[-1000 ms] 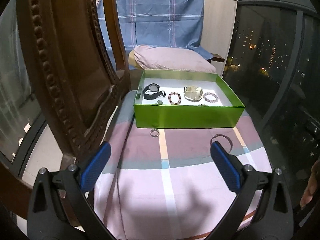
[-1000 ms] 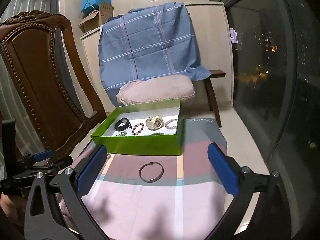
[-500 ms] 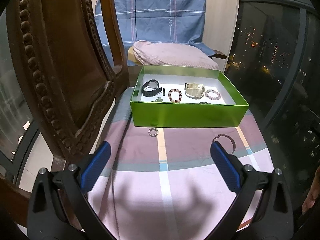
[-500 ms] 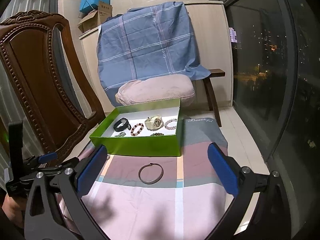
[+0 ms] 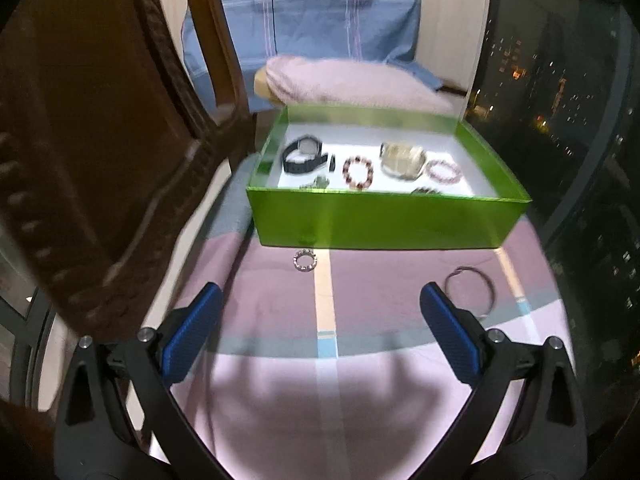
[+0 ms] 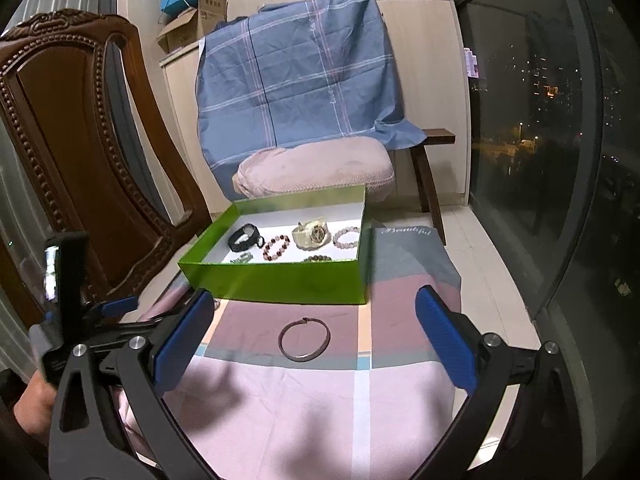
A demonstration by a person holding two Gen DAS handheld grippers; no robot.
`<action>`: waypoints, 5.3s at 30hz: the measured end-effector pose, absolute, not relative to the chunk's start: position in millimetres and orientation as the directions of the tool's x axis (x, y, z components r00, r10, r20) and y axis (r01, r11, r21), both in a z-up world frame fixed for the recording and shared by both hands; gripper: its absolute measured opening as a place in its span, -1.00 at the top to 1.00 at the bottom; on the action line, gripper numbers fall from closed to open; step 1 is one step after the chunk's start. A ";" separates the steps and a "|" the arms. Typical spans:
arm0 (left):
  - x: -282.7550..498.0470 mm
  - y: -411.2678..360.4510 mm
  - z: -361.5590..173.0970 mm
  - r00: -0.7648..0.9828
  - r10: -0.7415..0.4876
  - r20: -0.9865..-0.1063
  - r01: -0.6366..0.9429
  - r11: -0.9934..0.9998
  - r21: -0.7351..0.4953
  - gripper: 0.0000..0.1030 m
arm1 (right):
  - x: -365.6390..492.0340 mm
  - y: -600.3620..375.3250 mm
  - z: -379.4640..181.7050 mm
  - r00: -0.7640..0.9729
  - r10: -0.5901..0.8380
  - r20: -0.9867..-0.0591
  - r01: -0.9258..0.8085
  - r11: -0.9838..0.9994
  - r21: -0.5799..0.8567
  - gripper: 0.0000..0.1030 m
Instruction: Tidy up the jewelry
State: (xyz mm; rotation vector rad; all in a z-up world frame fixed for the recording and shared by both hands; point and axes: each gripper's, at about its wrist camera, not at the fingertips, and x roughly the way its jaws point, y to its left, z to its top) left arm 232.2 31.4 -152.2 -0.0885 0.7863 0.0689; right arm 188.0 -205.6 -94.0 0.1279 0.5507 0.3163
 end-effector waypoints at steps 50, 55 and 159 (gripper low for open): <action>170.6 54.9 -71.5 0.820 -0.075 -0.567 0.024 0.995 -0.098 0.60 | 278.7 -115.5 -202.2 0.572 0.194 -0.797 -0.282 0.959 0.032 -0.13; 168.5 54.5 -70.6 0.820 -0.087 -0.565 0.029 0.994 -0.110 0.60 | 235.0 -138.3 -134.6 0.685 0.289 -0.669 -0.301 0.948 0.101 -0.13; 155.5 36.0 -82.0 0.797 -0.015 -0.604 -0.060 0.993 -0.104 -0.92 | 179.1 -163.9 -85.6 0.806 0.187 -0.561 -0.187 0.981 0.058 -0.94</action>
